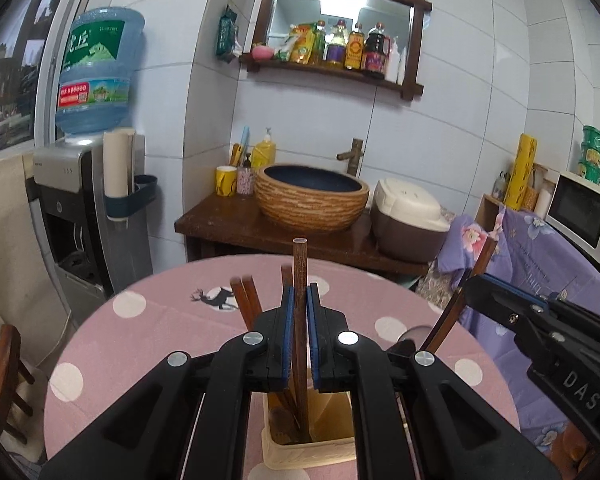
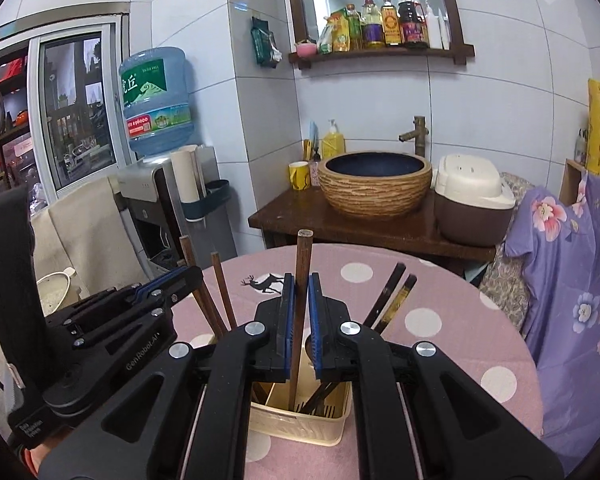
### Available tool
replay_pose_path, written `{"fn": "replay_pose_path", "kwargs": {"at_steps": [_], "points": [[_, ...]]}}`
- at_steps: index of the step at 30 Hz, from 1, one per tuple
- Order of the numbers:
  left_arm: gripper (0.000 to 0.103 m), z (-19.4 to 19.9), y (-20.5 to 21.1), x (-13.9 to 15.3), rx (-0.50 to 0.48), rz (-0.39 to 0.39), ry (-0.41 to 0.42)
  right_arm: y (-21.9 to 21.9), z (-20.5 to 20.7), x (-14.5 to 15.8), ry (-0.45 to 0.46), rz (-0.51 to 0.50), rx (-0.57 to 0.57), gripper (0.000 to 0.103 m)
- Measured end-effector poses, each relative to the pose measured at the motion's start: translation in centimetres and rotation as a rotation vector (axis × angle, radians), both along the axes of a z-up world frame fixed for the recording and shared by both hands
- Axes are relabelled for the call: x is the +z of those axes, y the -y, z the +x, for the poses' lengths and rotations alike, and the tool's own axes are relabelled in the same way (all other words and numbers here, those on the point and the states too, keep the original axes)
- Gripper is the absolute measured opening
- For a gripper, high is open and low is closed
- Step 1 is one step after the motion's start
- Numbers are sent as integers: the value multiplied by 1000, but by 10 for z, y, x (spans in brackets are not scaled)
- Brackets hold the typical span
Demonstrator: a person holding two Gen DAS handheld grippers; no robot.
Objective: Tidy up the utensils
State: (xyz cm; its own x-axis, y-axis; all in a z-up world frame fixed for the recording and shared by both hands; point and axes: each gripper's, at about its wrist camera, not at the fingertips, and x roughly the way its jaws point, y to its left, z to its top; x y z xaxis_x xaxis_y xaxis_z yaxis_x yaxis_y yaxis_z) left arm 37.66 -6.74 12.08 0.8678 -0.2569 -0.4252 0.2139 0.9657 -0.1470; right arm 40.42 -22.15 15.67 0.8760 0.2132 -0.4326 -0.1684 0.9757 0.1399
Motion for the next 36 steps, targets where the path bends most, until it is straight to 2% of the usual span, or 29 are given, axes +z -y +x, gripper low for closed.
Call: {"fn": "replay_pose_path", "kwargs": {"at_steps": [6,11,12,13,14,15,20,24,27,28,30,36], "points": [[7,7,-3,-16,4,5,-35,1,0,-10,-3,4,-10,8],[8,6,-7,-15,-2,-17,-45,6,-1,-14,1,18,-17,10],[9,4,-8,-14,-5,-17,-44,7,-1,-14,-1,19,-17,15],[9,2,-8,-13,-9,-15,-40,8,-2,-15,-1,25,-20,23],[13,-1,-8,-12,-13,-14,-37,11,-3,-16,3,32,-24,29],[20,-4,-9,-11,-19,-16,-34,11,-5,-16,7,36,-27,40],[53,-25,-15,-8,-16,-23,2,18,-18,-16,28,27,-45,44],[85,-46,-27,-11,16,-22,21,25,-38,-20,56,8,-90,63],[95,-64,-36,-19,40,-16,37,27,-53,-29,54,-5,-113,71],[97,-70,-36,-22,52,8,44,28,-59,-34,51,-2,-117,78],[98,-84,-36,-28,83,58,73,26,-71,-46,50,-2,-128,84],[98,-120,-44,-50,98,7,73,7,-115,-90,35,-64,-161,88]]}}
